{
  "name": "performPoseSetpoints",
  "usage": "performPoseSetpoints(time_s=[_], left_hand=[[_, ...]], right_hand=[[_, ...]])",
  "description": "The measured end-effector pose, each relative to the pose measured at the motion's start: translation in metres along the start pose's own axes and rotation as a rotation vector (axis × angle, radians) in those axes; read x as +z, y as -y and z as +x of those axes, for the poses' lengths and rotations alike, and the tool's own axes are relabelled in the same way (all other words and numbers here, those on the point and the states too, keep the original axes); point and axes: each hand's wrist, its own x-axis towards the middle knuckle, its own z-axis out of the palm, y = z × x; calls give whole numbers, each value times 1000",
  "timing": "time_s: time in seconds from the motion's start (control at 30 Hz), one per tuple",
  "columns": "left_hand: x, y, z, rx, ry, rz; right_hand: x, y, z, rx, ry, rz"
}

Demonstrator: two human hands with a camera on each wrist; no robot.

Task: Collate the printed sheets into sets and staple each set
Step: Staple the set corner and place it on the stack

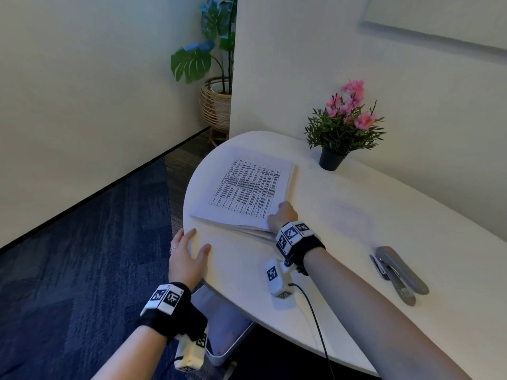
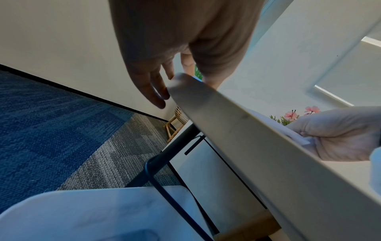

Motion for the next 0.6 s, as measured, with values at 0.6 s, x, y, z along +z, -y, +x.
performPoseSetpoints(time_s=[0.6], left_hand=[[2,3,3,5,-20,-5]], right_hand=[[25,-25,1,-497,304,-687]])
